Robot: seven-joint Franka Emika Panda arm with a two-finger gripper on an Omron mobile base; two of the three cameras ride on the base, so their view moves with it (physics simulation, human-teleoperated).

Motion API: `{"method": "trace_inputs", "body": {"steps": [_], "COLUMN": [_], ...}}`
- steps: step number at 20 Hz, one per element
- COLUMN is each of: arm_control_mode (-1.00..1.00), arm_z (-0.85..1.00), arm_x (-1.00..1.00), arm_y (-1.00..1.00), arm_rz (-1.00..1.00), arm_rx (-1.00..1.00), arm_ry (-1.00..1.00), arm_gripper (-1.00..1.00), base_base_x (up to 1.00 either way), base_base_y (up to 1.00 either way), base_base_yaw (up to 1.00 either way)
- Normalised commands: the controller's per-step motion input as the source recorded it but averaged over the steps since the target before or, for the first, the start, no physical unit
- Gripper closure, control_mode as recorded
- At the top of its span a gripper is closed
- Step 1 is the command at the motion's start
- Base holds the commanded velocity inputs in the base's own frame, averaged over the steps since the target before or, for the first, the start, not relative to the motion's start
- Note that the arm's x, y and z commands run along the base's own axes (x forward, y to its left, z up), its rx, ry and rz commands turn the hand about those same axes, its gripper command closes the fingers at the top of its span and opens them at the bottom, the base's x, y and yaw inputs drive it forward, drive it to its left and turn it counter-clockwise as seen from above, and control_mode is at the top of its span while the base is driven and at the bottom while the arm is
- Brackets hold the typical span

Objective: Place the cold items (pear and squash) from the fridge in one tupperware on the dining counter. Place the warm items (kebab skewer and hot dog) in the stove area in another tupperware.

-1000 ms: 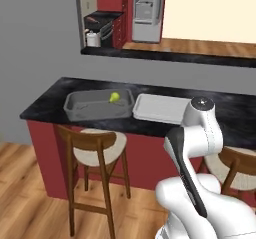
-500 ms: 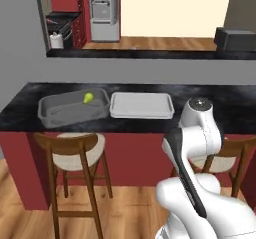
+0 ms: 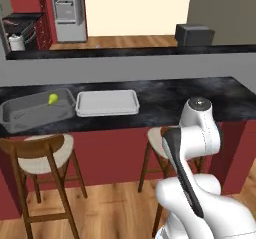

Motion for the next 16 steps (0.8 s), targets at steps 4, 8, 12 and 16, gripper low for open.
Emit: {"method": "trace_inputs", "body": {"steps": [4,8,12,16], "arm_control_mode": [1.0,1.0,1.0,1.0], "arm_z": [0.0,0.0,0.0,0.0], "arm_x": [0.0,0.0,0.0,0.0], "arm_y": [0.0,0.0,0.0,0.0], "arm_rz": [0.0,0.0,0.0,0.0], "arm_rx": [0.0,0.0,0.0,0.0], "arm_ry": [0.0,0.0,0.0,0.0], "arm_gripper": [-1.0,-1.0,-1.0,-1.0], "base_base_x": [0.0,0.0,0.0,0.0], "base_base_y": [-1.0,-1.0,-1.0,-1.0], "base_base_yaw": [-0.05,-0.07,-0.1,-0.09]}}
